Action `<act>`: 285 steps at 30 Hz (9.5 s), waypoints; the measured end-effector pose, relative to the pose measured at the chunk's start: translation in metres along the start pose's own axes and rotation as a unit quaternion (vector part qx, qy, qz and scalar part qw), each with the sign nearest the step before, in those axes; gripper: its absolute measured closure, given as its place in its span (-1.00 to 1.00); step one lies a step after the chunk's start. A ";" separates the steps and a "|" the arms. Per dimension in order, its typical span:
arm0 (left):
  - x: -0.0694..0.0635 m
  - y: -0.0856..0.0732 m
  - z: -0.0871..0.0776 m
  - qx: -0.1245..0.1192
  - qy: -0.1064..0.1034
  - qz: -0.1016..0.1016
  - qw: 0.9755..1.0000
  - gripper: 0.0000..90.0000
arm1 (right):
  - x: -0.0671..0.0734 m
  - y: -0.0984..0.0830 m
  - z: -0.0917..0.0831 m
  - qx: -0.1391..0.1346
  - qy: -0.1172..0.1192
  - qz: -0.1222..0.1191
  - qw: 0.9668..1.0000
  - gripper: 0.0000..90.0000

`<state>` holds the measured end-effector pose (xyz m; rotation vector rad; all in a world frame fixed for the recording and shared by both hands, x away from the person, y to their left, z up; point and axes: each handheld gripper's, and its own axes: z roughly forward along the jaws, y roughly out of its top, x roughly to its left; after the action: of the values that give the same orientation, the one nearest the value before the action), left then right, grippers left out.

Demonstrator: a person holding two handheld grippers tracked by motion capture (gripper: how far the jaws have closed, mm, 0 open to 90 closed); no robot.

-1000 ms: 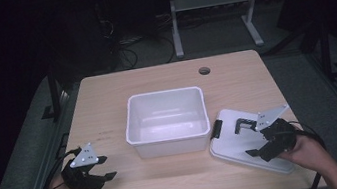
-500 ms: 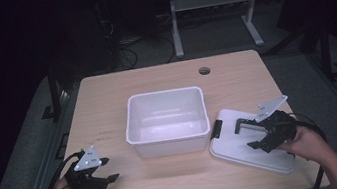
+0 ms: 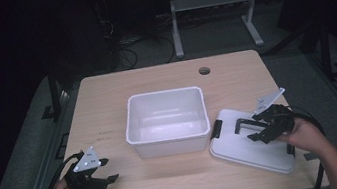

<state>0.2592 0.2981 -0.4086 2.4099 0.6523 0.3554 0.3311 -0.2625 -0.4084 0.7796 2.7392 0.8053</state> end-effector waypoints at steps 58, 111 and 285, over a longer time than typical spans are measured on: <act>0.003 -0.008 -0.002 -0.007 -0.004 -0.012 1.000 -0.21 | 0.023 -0.002 -0.010 0.009 0.000 -0.063 0.998 0.29; 0.006 -0.011 -0.002 -0.007 -0.005 -0.020 1.000 -0.21 | 0.008 -0.002 -0.005 0.006 0.017 -0.048 0.999 0.86; 0.012 -0.017 -0.010 -0.045 -0.014 -0.040 0.998 -0.32 | 0.041 0.182 -0.069 -0.059 0.067 -0.187 0.978 0.86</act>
<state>0.2586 0.3212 -0.4106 2.2935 0.7021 0.3099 0.3538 -0.1416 -0.2522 0.1794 2.7919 0.9491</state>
